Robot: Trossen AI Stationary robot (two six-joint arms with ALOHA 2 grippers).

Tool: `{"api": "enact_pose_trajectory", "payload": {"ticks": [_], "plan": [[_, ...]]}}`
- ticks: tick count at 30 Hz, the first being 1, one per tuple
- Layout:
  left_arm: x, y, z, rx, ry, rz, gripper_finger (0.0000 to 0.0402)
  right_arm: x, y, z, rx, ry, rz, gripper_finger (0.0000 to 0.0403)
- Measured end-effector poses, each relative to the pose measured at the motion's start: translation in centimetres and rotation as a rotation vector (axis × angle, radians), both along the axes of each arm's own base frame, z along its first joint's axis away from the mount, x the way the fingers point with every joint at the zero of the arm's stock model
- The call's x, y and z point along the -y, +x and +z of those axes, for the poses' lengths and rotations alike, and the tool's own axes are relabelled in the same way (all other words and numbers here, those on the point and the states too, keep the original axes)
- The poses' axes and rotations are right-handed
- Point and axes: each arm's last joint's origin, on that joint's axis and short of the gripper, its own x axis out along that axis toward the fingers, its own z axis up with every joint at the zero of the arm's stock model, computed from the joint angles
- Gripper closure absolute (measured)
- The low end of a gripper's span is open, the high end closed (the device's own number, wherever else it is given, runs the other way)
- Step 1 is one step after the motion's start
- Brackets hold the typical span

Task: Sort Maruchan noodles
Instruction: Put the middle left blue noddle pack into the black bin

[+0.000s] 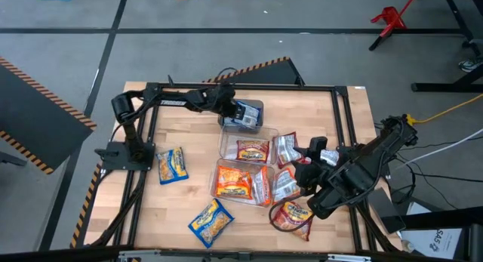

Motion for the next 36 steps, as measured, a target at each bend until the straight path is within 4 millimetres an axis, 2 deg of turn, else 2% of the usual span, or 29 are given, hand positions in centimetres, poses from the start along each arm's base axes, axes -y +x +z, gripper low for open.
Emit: {"api": "enact_pose_trajectory", "payload": {"ticks": [4,14,22,24,28,31,34,36], "plan": [[0.2,1.2,0.8,0.071,-0.007,-0.025,0.0401,0.0,0.0,-0.1,0.000,-0.001,0.000,0.0205],[1.1,4.7,5.5,0.226,0.085,-0.080,0.0401,-0.1,0.1,0.0,0.020,0.005,-0.005,0.0205],[1.2,7.1,4.1,0.218,0.073,-0.149,0.0401,-0.1,0.2,0.0,0.028,0.012,-0.006,0.0205],[1.2,7.2,4.8,0.234,0.101,-0.192,0.0401,-0.1,0.2,0.0,0.027,0.013,-0.006,0.0205],[1.5,5.4,8.8,0.176,0.208,-0.175,0.0401,-0.1,0.1,-0.1,0.021,0.015,-0.006,0.0205],[1.9,2.6,11.0,-0.070,0.352,-0.109,0.0401,-0.1,0.1,-0.1,0.019,0.022,-0.006,0.0205],[2.2,0.1,11.3,-0.315,0.418,-0.059,0.0401,-0.1,0.1,-0.1,0.020,0.029,-0.011,0.0205],[2.1,-0.7,10.9,-0.368,0.403,-0.047,0.0401,-0.1,0.1,-0.1,0.021,0.027,-0.011,0.0205]]}}
